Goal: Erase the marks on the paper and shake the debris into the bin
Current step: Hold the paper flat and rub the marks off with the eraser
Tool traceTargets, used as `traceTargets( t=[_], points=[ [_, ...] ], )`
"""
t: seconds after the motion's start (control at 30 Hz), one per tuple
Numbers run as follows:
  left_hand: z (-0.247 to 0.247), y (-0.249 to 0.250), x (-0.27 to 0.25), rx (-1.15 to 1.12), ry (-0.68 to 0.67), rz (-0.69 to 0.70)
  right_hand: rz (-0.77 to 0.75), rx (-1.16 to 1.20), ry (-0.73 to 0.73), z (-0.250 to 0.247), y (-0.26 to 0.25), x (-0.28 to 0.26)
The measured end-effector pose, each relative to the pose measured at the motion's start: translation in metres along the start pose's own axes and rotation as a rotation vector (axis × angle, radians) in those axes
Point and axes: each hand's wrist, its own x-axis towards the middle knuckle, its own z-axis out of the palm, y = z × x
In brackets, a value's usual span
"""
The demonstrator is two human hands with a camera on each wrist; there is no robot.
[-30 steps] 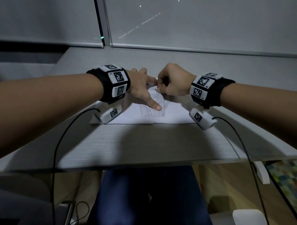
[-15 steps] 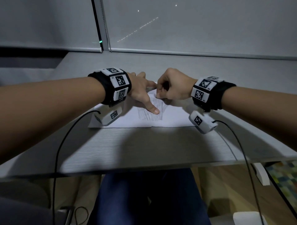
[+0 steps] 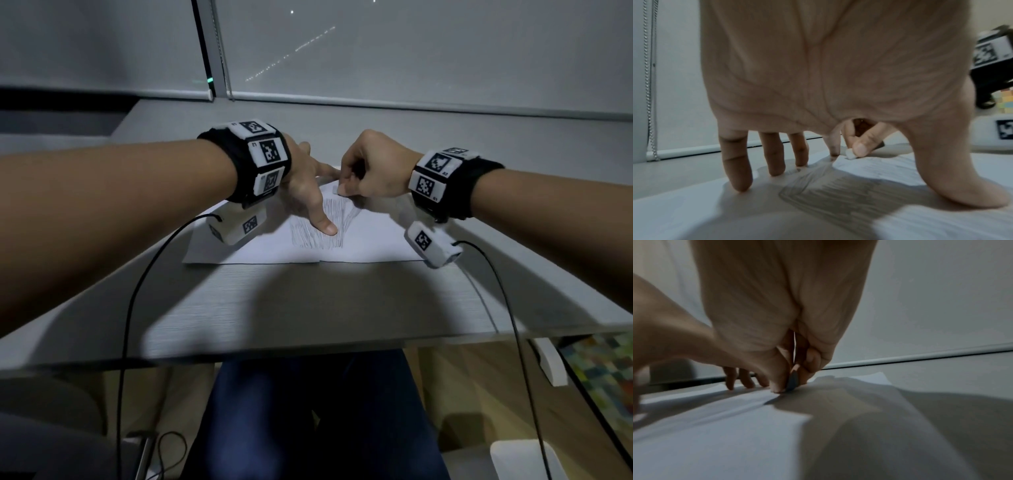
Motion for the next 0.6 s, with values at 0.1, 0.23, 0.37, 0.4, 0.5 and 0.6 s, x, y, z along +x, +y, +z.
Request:
traceTargets(
  t=[0.1, 0.23, 0.37, 0.4, 0.5, 0.6],
  points=[
    [0.0, 0.002, -0.004, 0.012, -0.011, 0.016, 0.047, -0.04, 0.079, 0.003, 0.003, 0.006],
    [0.0, 0.001, -0.004, 0.031, -0.019, 0.028, -0.019, -0.013, 0.037, 0.011, -0.004, -0.009],
    [-0.002, 0.005, -0.006, 0.043, 0.008, 0.043, -0.028, -0.017, -0.006, 0.005, -0.003, -0.013],
    [-0.003, 0.006, -0.007, 0.039, 0.002, 0.042, -0.009, -0.032, 0.019, 0.003, 0.0, -0.009],
    [-0.003, 0.005, -0.006, 0.035, -0.016, 0.033, 0.035, -0.064, 0.093, 0.004, 0.005, -0.002],
    [-0.002, 0.003, -0.001, 0.027, -0.03, 0.047, 0.019, -0.048, 0.068, 0.008, 0.001, -0.011]
  ],
)
